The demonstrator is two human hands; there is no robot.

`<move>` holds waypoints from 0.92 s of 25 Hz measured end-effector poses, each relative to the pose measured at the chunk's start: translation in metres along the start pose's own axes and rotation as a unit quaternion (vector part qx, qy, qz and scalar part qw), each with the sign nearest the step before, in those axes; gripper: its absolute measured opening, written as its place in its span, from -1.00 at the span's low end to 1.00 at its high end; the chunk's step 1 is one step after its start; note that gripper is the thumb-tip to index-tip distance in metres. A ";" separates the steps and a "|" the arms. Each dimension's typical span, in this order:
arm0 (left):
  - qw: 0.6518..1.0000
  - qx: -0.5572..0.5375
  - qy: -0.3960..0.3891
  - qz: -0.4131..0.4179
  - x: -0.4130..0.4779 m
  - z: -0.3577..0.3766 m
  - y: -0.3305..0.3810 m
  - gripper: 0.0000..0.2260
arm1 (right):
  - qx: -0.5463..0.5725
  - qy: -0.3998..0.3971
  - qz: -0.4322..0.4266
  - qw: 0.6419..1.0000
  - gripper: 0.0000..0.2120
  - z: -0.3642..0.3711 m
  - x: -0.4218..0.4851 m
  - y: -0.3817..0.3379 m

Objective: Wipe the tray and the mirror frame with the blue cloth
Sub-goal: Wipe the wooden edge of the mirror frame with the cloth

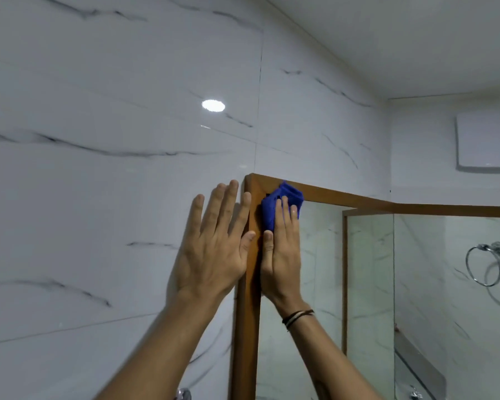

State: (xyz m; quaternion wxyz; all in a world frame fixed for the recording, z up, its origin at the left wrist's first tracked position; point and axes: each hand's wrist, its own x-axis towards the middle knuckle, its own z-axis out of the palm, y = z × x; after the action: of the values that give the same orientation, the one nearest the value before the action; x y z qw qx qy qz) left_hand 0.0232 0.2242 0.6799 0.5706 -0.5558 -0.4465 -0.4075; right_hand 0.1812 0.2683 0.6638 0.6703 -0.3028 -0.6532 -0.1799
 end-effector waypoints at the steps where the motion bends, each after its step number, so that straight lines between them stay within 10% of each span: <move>1: 1.000 -0.007 -0.008 0.000 0.000 -0.002 0.000 -0.35 | 0.000 -0.002 0.006 1.000 -0.42 -0.005 0.003 0.007; 4: 1.000 -0.017 -0.018 0.009 -0.002 -0.004 -0.002 -0.33 | 0.053 0.054 0.147 0.986 -0.40 -0.012 0.009 0.008; 8: 1.000 -0.026 -0.009 0.008 -0.001 -0.001 0.001 -0.35 | 0.010 -0.002 -0.027 1.000 -0.43 -0.003 -0.006 0.010; 12: 0.999 -0.035 -0.035 0.005 -0.003 -0.008 0.001 -0.36 | 0.045 0.026 0.093 0.994 -0.42 -0.012 0.010 0.011; 23: 0.996 -0.018 -0.082 0.009 -0.003 -0.016 0.003 -0.36 | -0.103 -0.016 -0.099 0.990 -0.43 0.002 -0.183 0.033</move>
State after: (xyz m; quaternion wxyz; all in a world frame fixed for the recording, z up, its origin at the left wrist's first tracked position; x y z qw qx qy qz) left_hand 0.0264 0.2083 0.6766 0.5255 -0.6018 -0.4790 -0.3637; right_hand 0.1851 0.2661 0.4775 0.6041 -0.3068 -0.6684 -0.3069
